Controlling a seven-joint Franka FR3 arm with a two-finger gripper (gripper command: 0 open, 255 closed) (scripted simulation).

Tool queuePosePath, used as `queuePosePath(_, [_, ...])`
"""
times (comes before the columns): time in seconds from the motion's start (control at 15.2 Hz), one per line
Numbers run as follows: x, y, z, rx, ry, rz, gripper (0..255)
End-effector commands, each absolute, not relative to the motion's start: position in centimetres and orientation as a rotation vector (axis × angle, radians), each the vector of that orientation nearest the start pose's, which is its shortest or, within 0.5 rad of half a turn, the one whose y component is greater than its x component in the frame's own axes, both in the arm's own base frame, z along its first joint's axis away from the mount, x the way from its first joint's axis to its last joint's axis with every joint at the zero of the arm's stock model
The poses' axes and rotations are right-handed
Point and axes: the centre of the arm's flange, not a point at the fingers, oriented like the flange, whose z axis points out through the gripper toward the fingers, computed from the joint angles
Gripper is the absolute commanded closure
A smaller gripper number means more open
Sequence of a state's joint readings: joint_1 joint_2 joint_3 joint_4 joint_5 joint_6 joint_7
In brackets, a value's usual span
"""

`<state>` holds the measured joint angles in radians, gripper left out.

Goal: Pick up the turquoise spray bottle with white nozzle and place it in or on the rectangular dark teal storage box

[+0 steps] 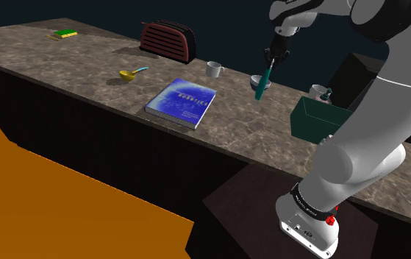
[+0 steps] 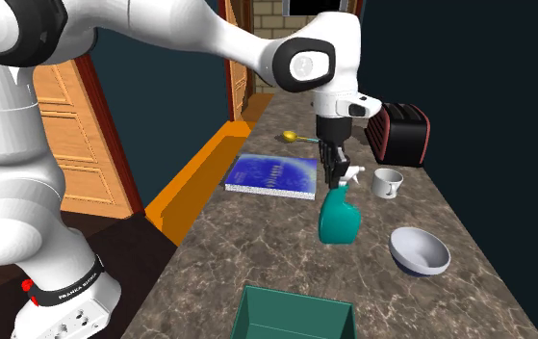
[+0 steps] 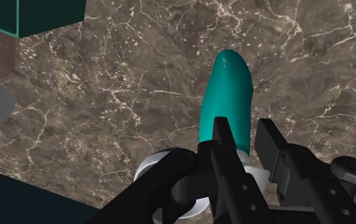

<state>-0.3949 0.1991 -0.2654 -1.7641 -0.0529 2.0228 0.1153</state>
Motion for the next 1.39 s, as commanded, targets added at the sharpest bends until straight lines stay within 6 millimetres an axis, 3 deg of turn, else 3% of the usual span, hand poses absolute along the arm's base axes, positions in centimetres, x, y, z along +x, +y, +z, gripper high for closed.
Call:
queuePosePath(0.0, [49.8,-37.7,47.0,-3.031,1.188,-0.06,255])
queuePosePath(1.32, [49.8,-37.7,57.5,-3.031,1.188,-0.06,255])
